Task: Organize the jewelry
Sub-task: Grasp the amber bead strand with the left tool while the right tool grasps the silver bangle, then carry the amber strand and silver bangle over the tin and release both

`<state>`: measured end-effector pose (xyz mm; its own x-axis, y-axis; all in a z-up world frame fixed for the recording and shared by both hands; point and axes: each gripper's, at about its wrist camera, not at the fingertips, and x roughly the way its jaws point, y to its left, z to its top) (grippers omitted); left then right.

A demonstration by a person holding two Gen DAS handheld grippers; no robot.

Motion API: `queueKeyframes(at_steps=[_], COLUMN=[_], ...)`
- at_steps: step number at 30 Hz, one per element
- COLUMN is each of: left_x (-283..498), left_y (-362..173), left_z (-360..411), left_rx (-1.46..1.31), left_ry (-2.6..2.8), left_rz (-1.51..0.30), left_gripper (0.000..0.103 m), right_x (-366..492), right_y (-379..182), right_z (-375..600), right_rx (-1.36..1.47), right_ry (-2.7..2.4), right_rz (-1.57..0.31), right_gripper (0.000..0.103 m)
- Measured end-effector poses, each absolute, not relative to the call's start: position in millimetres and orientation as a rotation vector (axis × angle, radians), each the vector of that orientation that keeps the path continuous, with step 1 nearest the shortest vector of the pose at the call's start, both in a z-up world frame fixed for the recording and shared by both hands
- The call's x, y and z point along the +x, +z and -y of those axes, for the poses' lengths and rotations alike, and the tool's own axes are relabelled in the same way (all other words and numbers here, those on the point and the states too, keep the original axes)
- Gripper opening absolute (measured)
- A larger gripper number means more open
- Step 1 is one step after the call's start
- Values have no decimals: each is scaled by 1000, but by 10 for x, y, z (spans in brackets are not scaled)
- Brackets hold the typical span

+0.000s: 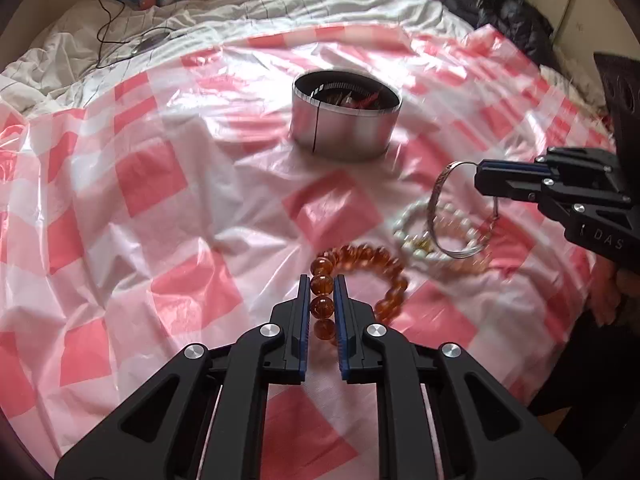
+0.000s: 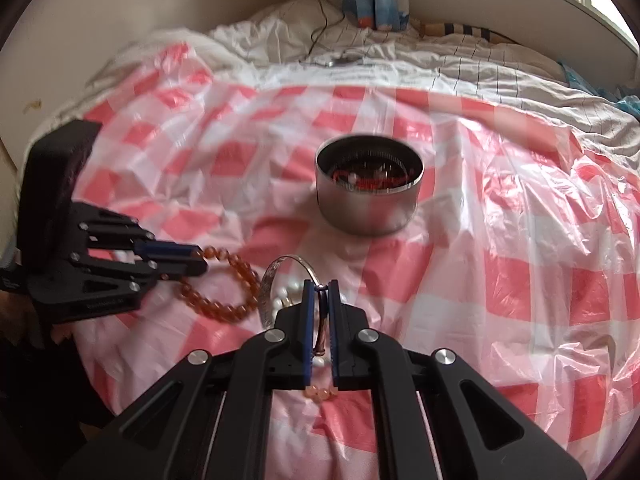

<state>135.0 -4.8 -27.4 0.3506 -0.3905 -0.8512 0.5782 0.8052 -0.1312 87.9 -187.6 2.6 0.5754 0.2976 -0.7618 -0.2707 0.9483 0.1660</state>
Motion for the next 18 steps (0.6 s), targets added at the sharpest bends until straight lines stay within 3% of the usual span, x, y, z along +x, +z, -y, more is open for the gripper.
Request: queueKeyframes(at_steps=[18], left_x=[1395], left_y=[496], left_z=[286], left_rx=[49], left_ry=[-702], left_rz=[-850], left_gripper=[10], right_x=[841], right_y=[713], right_z=[2176], right_rx=[179], right_ry=[279], right_rz=[-693], right_gripper=[7])
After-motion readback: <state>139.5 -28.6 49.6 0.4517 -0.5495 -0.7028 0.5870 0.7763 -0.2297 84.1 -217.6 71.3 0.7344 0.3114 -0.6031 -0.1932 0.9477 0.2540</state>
